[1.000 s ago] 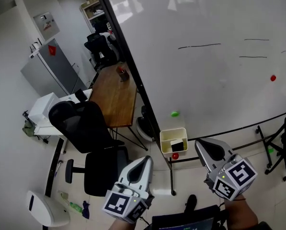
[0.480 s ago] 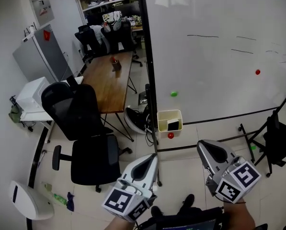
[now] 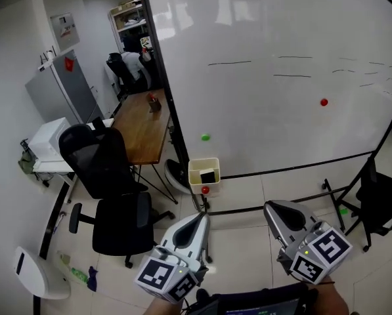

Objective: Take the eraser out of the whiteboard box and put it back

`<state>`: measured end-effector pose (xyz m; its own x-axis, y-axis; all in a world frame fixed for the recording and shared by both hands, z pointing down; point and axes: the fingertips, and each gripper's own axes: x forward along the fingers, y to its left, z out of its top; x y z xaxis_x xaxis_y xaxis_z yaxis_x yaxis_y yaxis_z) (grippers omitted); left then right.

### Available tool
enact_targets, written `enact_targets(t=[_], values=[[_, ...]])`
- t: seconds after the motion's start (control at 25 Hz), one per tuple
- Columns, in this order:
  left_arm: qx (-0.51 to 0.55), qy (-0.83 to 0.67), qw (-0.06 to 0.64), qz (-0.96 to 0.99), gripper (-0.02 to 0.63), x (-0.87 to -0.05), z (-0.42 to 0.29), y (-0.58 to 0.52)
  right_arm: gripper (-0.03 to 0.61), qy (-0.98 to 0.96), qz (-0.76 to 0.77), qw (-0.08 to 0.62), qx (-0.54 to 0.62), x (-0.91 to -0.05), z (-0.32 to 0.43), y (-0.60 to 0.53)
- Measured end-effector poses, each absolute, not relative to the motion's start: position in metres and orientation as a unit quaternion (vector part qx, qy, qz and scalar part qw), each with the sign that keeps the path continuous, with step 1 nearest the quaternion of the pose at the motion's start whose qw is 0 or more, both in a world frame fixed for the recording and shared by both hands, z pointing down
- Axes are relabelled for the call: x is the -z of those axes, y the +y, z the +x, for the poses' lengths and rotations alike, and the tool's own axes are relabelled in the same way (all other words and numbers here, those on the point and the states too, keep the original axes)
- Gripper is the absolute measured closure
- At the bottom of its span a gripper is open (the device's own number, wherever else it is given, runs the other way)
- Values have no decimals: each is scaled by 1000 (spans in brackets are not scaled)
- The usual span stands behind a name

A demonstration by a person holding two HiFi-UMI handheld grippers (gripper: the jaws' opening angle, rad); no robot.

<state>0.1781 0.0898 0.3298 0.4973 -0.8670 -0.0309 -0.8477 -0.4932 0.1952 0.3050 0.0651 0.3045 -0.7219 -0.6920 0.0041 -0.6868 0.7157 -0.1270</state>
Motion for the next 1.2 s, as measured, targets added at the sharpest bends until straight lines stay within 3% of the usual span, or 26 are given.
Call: enact_targets(t=[0.24,1.2], values=[[50,-484,73,871,586,-326,249,102,560,917,-391,31,69,-302,383,73],[54,-474,69,876,586,-316,247,117,560,916,-397,33,53,-286,379,93]])
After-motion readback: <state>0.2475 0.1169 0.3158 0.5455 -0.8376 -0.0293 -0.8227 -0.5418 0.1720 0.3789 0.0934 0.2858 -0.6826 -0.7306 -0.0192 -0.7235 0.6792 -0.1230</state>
